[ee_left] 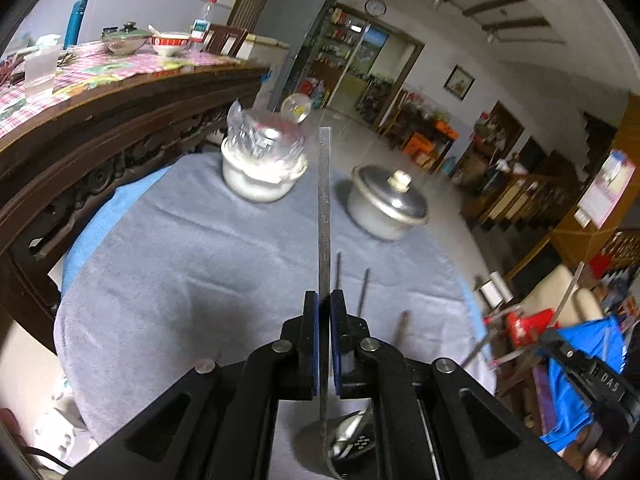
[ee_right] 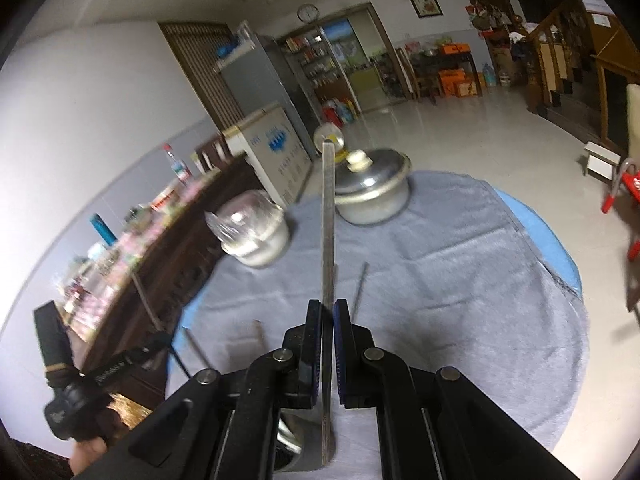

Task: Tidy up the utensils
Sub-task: 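Lower both held chopsticks into the black cup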

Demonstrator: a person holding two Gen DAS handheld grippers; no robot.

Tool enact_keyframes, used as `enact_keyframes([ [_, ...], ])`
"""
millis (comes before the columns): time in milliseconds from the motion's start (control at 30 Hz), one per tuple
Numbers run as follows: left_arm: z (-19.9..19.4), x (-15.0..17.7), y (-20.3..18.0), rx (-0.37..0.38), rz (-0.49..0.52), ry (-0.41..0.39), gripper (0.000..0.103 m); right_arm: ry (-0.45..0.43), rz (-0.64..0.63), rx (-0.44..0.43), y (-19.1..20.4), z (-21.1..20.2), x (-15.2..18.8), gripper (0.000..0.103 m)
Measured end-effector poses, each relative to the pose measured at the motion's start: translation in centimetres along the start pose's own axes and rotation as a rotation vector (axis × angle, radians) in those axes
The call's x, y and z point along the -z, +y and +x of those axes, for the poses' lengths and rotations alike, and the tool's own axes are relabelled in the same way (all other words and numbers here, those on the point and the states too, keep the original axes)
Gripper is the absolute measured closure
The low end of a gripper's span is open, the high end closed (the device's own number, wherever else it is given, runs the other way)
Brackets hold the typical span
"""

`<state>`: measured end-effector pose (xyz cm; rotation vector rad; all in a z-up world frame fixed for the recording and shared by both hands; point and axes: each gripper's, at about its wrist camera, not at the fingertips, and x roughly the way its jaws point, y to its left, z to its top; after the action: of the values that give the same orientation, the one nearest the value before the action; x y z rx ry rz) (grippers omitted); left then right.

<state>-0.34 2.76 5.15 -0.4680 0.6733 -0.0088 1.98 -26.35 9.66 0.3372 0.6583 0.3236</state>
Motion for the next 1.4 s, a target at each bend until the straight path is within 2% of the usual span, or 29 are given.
enact_keyframes([
  [167,-2.5,-0.7,-0.6,0.027,-0.013,-0.092,0.098,-0.046,-0.006,-0.031,1.6,-0.4,0.4,0.096],
  [333,-3.1,0.2,-1.5,0.046,0.003,-0.132,0.098,-0.049,-0.007,-0.028,2.2,1.0,1.8,0.096],
  [667,-1.3,3.6,-2.4,0.017,0.086,-0.129,0.098,-0.023,-0.051,0.015,2.8,3.4,5.0,0.096],
  [867,0.0,5.8,-2.2,0.001,0.115,-0.081,0.097,0.011,-0.048,0.014,2.4,4.2,6.5,0.096],
  [1167,0.7,7.8,-2.5,0.000,0.150,-0.027,0.097,0.060,-0.051,0.009,2.4,5.1,8.5,0.096],
  [1400,1.1,8.1,-2.3,0.007,0.156,0.008,0.097,0.098,-0.054,-0.001,2.5,5.7,9.0,0.096],
])
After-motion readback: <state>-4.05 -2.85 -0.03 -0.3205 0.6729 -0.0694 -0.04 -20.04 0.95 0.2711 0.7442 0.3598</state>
